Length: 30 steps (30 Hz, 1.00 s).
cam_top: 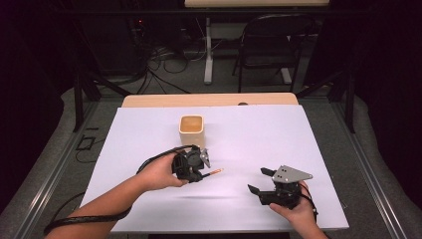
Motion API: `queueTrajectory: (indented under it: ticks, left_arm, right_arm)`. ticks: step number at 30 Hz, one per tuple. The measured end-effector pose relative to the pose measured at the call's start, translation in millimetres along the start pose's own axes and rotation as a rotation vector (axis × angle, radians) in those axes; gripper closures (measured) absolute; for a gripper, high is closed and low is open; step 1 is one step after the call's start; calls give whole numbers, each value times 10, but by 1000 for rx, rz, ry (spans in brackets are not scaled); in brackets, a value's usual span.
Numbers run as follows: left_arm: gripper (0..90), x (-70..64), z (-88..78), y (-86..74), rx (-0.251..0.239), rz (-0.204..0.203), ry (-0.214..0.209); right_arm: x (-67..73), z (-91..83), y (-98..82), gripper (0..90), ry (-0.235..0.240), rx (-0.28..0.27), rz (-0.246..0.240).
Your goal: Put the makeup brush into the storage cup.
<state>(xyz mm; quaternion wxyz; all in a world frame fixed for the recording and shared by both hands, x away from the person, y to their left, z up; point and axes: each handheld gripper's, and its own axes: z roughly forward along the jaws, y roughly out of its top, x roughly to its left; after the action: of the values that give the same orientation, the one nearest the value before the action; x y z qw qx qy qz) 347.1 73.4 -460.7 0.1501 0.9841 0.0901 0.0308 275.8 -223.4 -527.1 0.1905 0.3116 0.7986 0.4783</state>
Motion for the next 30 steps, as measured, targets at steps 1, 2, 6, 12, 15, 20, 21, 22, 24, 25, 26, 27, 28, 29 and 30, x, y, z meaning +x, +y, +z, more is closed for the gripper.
queueTrajectory:
  ticks: [1,2,6,12,15,20,21,22,24,25,26,27,28,29,30]
  left_arm:
    - [837,-1,-20,-8,-25,-9,1]
    - [837,-1,-36,-15,-48,-14,-1]
    - [837,0,-100,-38,-129,-38,-4]
    - [837,2,-205,-82,-239,-70,-4]
    - [837,2,-246,-111,-282,-85,-1]
    - [837,-9,-293,-159,-374,-109,-8]
    - [837,-10,-295,-170,-392,-114,-8]
    - [838,-10,-295,-182,-411,-122,-9]
    - [838,-5,-291,-207,-448,-138,-17]
    - [838,-2,-283,-224,-469,-146,-18]
    - [838,-4,-265,-246,-497,-160,-25]
    - [838,-4,-265,-246,-497,-160,-25]
    - [838,-11,-254,-257,-506,-167,-27]
    - [838,-18,-245,-266,-514,-169,-25]
    - [838,-24,-235,-276,-525,-173,-27]
  right_arm:
    - [-1,0,0,265,2,0,-1]
    - [-1,0,-1,265,2,0,0]
    - [0,1,0,265,0,0,0]
    - [0,4,-1,265,0,0,0]
    - [-1,4,-1,265,-1,0,-1]
    - [0,0,0,267,-1,1,-3]
    - [-1,-1,0,267,-2,2,-2]
    - [-1,0,0,267,-1,2,-2]
    - [1,1,1,269,0,1,-4]
    - [2,1,1,270,0,0,-5]
    - [1,3,1,270,2,1,-6]
    - [1,3,1,270,2,1,-6]
    - [2,6,0,270,0,0,-4]
    - [1,7,-1,270,0,1,-3]
    - [2,7,-1,270,0,1,-4]
